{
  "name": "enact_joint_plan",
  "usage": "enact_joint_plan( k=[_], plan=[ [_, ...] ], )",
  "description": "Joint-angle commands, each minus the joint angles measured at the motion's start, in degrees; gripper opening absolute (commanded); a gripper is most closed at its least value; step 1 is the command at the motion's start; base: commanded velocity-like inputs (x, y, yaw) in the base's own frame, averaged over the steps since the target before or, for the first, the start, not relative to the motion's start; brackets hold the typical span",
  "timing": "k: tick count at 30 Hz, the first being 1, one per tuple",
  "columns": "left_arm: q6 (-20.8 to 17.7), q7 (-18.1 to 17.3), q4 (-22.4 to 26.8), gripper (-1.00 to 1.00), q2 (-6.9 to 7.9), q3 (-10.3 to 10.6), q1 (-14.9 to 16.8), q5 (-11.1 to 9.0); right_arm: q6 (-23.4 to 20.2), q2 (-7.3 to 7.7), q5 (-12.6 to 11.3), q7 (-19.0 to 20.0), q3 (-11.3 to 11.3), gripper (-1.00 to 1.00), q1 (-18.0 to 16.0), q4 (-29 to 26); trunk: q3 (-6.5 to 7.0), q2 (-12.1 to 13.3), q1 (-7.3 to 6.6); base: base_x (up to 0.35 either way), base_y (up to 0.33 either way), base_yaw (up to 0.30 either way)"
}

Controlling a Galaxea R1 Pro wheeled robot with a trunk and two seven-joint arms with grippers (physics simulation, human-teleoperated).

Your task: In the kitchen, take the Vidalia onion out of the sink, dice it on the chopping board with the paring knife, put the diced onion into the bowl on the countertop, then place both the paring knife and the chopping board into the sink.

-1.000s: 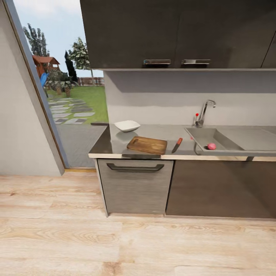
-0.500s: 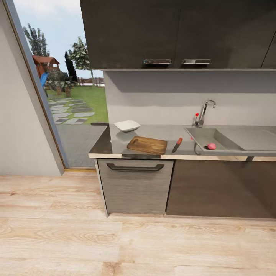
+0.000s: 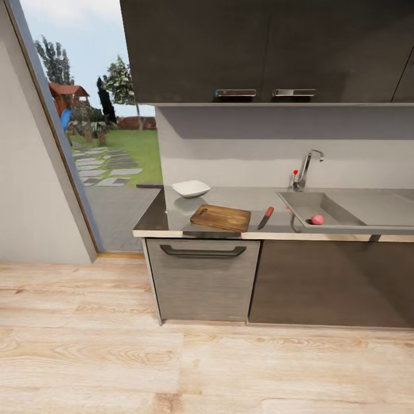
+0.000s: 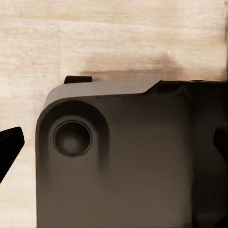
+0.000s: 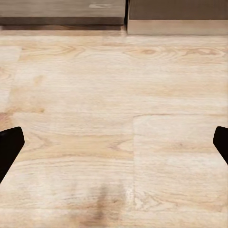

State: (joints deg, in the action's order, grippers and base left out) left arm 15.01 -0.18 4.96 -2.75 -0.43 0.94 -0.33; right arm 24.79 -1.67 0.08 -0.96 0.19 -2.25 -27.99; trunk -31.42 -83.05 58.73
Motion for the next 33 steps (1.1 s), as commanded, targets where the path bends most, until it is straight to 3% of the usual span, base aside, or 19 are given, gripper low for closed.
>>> enact_joint_plan(
  k=[1, 3, 6, 14, 33],
  plan=[
    [0.2, 0.1, 1.4, 1.00, 0.04, -0.1, 0.0, 0.0, 0.2, 0.00, 0.0, -0.1, 0.0, 1.00, 0.0, 0.0, -0.06, 0.0, 0.00, 0.000, 0.000, 0.000],
    [0.2, 0.2, 4.7, 1.00, 0.29, -0.1, 0.0, 0.0, 0.2, 0.00, 0.0, -0.1, 0.0, 1.00, 0.0, 0.0, -0.06, 0.0, 0.00, 0.000, 0.000, 0.000],
    [0.1, 0.3, 14.6, 1.00, 0.71, -0.1, 0.0, 0.2, 0.2, 0.00, 0.0, -0.1, 0.0, 1.00, 0.0, 0.0, -0.06, 0.0, 0.00, 0.000, 0.000, 0.000],
    [0.1, 0.4, 29.7, 1.00, 1.93, -0.1, 0.0, 0.2, -0.5, 0.00, 0.0, -0.1, 0.0, 1.00, 0.0, 0.4, -0.06, 0.0, 0.00, 0.000, 0.000, 0.000],
    [0.2, 0.3, 27.8, 1.00, 2.88, 0.1, 0.0, -0.2, 0.0, -0.09, -0.2, -0.1, -0.2, 1.00, 0.0, 2.1, -0.06, 0.0, 0.00, 0.000, 0.000, 0.000]
  ],
)
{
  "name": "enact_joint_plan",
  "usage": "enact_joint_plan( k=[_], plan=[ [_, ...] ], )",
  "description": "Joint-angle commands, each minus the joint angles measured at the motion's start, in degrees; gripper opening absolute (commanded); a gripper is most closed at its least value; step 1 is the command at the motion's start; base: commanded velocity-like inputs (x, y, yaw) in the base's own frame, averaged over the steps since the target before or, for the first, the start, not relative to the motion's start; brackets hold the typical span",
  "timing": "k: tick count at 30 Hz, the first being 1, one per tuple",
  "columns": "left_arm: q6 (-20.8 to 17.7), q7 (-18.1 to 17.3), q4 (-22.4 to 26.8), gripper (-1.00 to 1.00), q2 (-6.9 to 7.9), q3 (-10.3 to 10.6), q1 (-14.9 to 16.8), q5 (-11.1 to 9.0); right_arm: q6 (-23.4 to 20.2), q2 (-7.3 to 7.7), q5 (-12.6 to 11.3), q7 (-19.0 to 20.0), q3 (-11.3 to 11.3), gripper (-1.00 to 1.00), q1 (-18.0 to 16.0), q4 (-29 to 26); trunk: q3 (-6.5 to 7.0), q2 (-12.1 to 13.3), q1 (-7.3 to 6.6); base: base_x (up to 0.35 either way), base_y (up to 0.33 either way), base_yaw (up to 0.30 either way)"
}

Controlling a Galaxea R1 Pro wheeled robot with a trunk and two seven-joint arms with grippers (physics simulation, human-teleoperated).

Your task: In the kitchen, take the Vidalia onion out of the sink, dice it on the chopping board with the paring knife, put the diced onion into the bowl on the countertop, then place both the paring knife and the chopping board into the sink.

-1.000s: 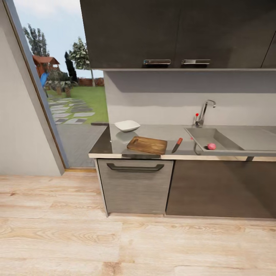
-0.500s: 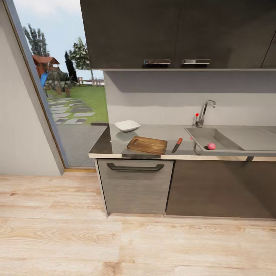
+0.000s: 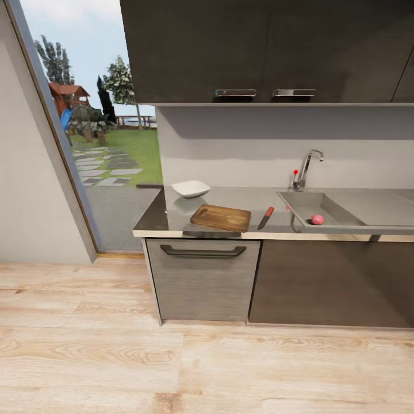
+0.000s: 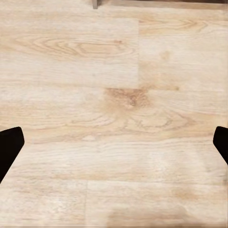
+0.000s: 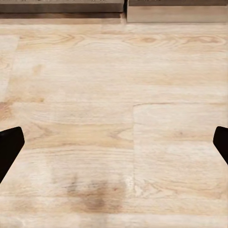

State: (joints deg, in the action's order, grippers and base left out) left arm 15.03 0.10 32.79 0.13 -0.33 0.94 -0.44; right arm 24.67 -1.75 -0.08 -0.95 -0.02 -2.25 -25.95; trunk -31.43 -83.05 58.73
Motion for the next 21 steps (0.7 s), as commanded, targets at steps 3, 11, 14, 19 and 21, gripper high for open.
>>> enact_joint_plan(
  k=[3, 11, 14, 19, 21],
  plan=[
    [0.2, 0.0, -0.1, 1.00, -0.03, 0.0, 0.0, -0.1, 0.0, 0.04, 0.1, -0.8, 0.0, 1.00, 0.0, -1.0, -0.05, 0.0, 0.00, 0.000, 0.000, 0.000],
    [0.2, -0.1, -1.2, 1.00, -0.08, 0.1, 0.0, 0.0, -6.3, -0.14, 0.2, -13.3, 0.2, 1.00, 0.0, -16.1, -0.05, 0.0, 0.00, 0.000, 0.000, 0.000],
    [0.2, -0.1, -2.1, 1.00, -0.11, 0.1, 0.0, 0.0, -12.6, -0.29, 0.7, -15.5, 0.4, 1.00, 0.0, -23.4, -0.05, 0.0, 0.00, 0.000, 0.000, 0.000],
    [0.2, -0.1, -2.5, 1.00, -0.19, 0.1, 0.0, 0.1, -20.0, -0.31, 1.4, -16.4, 0.4, 1.00, 0.0, -33.4, -0.05, 0.0, 0.00, 0.000, 0.000, 0.000],
    [0.2, -0.1, -2.5, 1.00, -0.20, 0.1, 0.0, 0.1, -21.4, -0.32, 1.5, -16.6, 0.5, 1.00, 0.0, -36.5, -0.05, 0.0, 0.00, 0.000, 0.000, 0.000]
  ],
)
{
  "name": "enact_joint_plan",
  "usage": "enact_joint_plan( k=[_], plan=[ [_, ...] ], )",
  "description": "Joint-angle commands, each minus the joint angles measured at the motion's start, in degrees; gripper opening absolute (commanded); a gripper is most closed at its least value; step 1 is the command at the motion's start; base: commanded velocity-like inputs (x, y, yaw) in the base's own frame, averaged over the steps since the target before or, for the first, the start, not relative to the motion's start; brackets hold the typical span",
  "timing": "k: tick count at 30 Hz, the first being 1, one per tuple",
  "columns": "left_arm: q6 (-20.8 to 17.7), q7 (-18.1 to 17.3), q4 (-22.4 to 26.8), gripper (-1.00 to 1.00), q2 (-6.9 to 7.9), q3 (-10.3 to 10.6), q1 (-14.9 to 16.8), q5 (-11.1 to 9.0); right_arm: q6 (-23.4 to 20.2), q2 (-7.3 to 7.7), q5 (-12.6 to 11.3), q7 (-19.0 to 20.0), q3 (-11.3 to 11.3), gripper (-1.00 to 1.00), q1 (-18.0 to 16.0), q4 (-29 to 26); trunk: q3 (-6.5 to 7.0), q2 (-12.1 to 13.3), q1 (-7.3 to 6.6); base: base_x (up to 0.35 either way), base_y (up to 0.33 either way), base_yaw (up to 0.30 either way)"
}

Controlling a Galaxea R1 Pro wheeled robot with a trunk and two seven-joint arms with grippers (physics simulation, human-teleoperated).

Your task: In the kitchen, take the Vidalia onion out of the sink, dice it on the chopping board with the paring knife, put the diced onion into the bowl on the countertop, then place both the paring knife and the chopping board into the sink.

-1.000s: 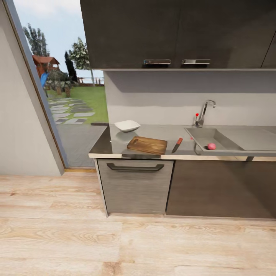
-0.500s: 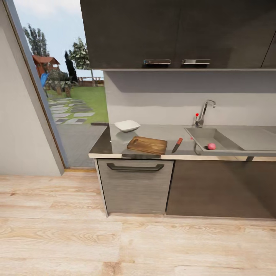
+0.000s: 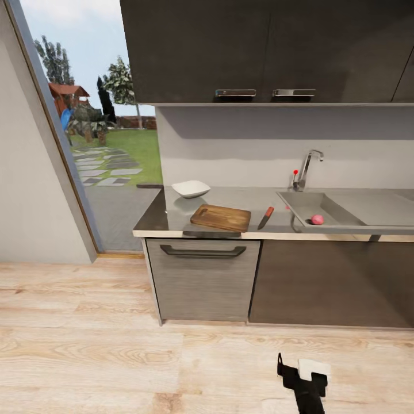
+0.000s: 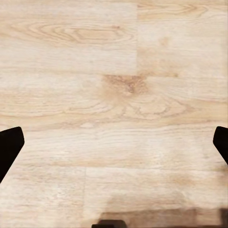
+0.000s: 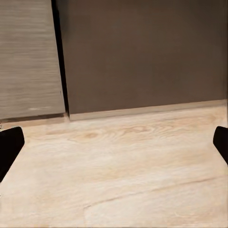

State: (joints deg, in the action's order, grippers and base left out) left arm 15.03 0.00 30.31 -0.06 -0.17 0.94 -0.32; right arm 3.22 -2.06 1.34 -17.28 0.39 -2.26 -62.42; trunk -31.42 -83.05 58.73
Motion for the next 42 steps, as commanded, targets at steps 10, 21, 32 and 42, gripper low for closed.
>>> enact_joint_plan(
  k=[10, 21, 32, 42],
  plan=[
    [0.2, 0.0, -0.2, 1.00, -0.10, 0.0, 0.0, -0.1, -14.5, 0.03, 3.0, -0.5, 0.2, 1.00, -0.2, -21.4, -0.06, 0.0, 0.00, 0.000, 0.000, 0.000],
    [0.2, 0.1, -1.5, 1.00, -0.21, -0.1, 0.0, 0.1, -29.4, -1.23, 11.4, -0.2, 0.5, 1.00, -13.2, -27.6, -0.06, 0.0, 0.00, 0.000, 0.000, 0.000],
    [0.2, 0.1, -2.2, 1.00, -0.29, -0.2, 0.0, 0.1, -46.6, -3.46, 11.3, -0.1, 5.8, 1.00, -35.5, -27.3, -0.06, 0.0, 0.00, 0.000, 0.000, 0.000],
    [0.2, 0.1, -2.2, 1.00, -0.29, -0.1, 0.0, 0.1, -54.1, -7.35, 11.2, 1.9, 13.7, 1.00, -46.2, -24.9, -0.06, 0.0, 0.00, 0.000, 0.000, 0.000]
  ],
)
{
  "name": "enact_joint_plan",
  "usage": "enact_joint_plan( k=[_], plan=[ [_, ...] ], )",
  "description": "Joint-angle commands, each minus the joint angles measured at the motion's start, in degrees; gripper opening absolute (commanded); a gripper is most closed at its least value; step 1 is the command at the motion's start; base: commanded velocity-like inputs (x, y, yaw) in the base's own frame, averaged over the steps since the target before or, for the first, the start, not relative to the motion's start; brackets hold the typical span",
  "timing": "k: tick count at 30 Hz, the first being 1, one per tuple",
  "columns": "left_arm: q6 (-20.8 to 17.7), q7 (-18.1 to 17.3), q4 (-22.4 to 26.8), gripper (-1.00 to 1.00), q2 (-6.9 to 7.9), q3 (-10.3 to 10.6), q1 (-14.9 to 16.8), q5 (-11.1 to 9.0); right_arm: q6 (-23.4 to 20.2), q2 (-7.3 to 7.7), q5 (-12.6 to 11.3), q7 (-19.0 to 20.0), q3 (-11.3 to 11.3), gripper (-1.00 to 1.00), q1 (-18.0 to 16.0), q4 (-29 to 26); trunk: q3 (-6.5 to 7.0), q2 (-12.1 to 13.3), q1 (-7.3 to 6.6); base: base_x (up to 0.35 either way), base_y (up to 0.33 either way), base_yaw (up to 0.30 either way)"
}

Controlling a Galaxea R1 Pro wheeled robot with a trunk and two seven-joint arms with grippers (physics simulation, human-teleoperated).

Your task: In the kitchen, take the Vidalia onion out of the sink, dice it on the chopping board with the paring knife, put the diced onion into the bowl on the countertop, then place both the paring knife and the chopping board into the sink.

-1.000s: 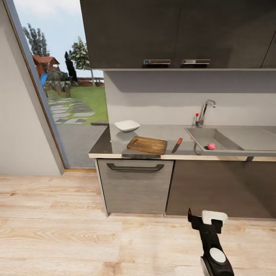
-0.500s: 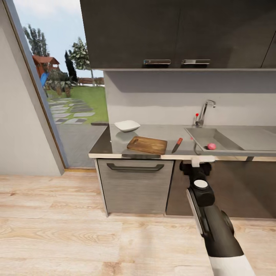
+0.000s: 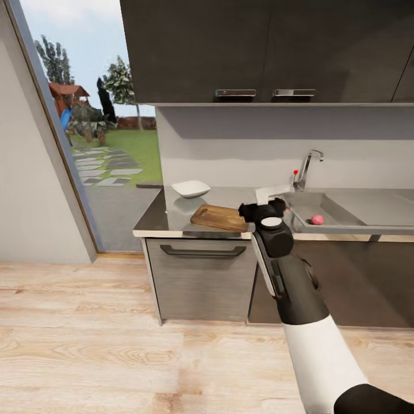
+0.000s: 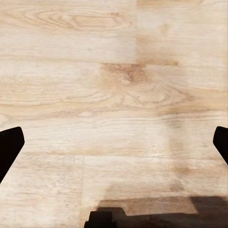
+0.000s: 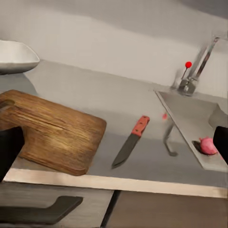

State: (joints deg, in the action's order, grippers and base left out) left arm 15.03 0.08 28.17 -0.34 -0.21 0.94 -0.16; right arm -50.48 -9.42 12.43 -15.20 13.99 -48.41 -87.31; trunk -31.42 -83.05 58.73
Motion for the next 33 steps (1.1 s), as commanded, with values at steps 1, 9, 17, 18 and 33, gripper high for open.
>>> enact_joint_plan(
  k=[1, 9, 17, 18, 33],
  plan=[
    [0.2, 0.0, 0.0, 1.00, -0.01, 0.0, 0.0, 0.0, -0.8, 0.16, 0.1, 1.2, 1.7, 1.00, -0.3, 0.0, -0.06, 0.0, 0.00, 0.000, 0.000, 0.000],
    [0.2, 0.0, -0.1, 1.00, 0.01, 0.2, 0.0, 0.0, -1.5, 5.90, 0.3, 27.6, 5.3, 1.00, -0.7, 0.0, -0.06, 0.0, 0.00, 0.000, 0.000, 0.000],
    [0.3, 0.0, -4.7, 1.00, 0.13, 0.1, 0.0, 0.2, 7.8, 20.02, 0.4, 69.1, 5.2, 1.00, -0.9, -0.1, -0.06, 0.0, 0.00, 0.000, 0.000, 0.000],
    [0.3, 0.0, -5.0, 1.00, 0.15, 0.2, 0.0, 0.1, 10.7, 21.67, 0.3, 75.3, 4.5, 1.00, -0.9, 0.0, -0.06, 0.0, 0.00, 0.000, 0.000, 0.000],
    [0.3, 0.1, -13.7, 1.00, 0.42, 0.3, 0.0, 0.3, 14.4, 22.63, 0.0, 91.4, -4.5, 1.00, -0.9, -0.3, -0.06, 0.0, 0.00, 0.000, 0.000, 0.000]
  ],
)
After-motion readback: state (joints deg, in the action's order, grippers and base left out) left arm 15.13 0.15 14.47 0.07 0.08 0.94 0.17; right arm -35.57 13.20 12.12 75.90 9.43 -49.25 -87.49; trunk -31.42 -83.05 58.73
